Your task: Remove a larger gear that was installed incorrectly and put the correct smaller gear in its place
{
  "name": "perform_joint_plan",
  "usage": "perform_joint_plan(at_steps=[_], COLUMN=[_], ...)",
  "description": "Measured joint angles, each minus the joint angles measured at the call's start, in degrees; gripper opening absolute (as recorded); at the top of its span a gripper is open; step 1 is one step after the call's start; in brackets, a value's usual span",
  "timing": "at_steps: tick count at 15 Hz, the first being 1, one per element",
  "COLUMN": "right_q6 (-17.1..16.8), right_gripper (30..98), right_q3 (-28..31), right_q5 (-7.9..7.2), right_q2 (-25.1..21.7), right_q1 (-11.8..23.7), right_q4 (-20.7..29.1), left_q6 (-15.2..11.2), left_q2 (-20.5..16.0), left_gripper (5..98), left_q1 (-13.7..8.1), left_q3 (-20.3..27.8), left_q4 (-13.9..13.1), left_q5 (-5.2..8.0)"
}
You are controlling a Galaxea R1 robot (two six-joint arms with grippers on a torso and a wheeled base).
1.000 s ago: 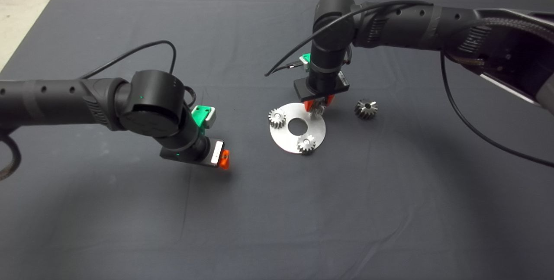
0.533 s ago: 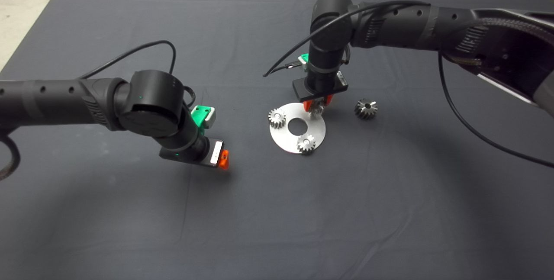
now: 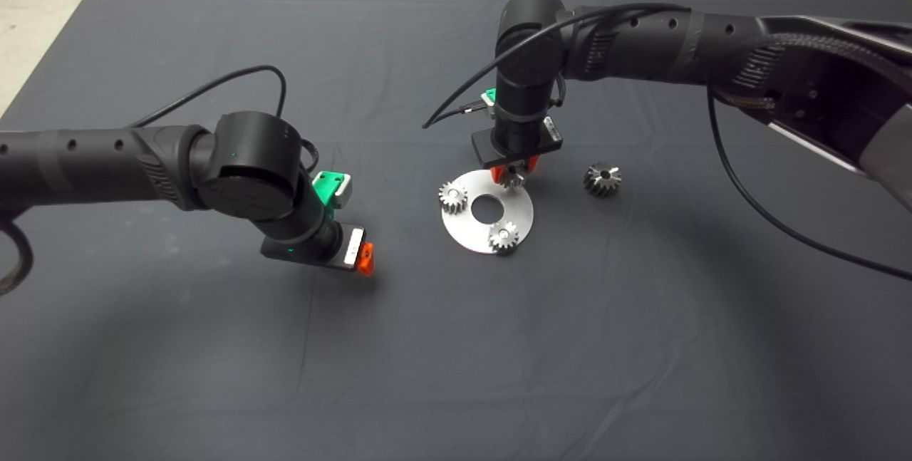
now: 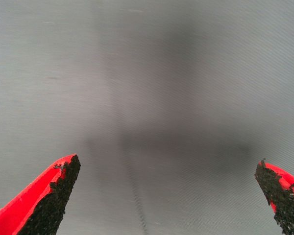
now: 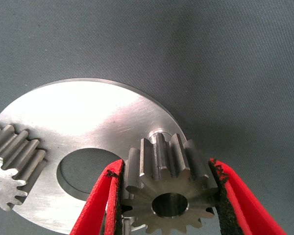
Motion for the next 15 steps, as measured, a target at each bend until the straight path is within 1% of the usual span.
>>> perform_joint_plan(at_steps=[1,3,4,5,6,7,8,9,11,13,14,15], right_q6=[-0.05,0.01,0.26,0.89,1.71,2.16,2.82,3.83,4.48,4.74,4.74,4.74], right_gripper=[36.6,36.6,36.6,36.6,37.5,37.5,37.5,37.5,37.7,37.7,37.7,37.7], right_q3=[-0.24,-0.11,0.26,0.96,1.86,2.98,3.47,4.69,5.38,5.73,5.92,6.01], right_q5=[0.69,0.66,0.47,0.30,-0.09,-0.79,-0.28,-0.40,-0.42,-0.47,-0.43,-0.36], right_q2=[-0.02,0.02,-0.05,-0.22,-0.22,-0.18,-0.27,-0.59,-0.88,-1.01,-1.04,-1.13], right_q1=[-1.19,-1.57,-1.87,-2.42,-3.00,-3.61,-5.04,-5.67,-5.97,-6.10,-6.17,-6.19], right_q4=[-0.50,-0.73,-1.12,-1.79,-3.00,-4.88,-6.30,-7.55,-8.29,-8.62,-8.87,-8.98], left_q6=[0.40,1.31,1.40,1.51,1.84,3.38,5.29,6.47,7.86,8.68,9.48,11.01], left_q2=[-0.73,-3.29,-4.79,-5.63,-6.17,-6.17,-6.22,-6.54,-6.54,-6.52,-6.39,-6.11], left_gripper=[92.1,92.1,92.1,92.1,92.1,92.1,92.1,92.1,92.1,92.1,92.1,92.1], left_q1=[0.00,0.12,0.15,0.12,0.12,0.12,0.12,0.15,0.17,0.33,0.30,0.29], left_q3=[-0.37,-0.56,-0.59,-0.63,-0.65,-0.63,-0.64,-0.86,-2.39,-3.77,-4.59,-5.84], left_q4=[0.01,0.04,0.04,0.04,0.04,0.04,0.04,0.00,0.01,0.00,-0.18,-0.61], left_q5=[-0.04,-0.23,-0.17,0.27,0.30,0.07,-0.06,0.07,-0.20,-0.01,-0.06,-0.11])
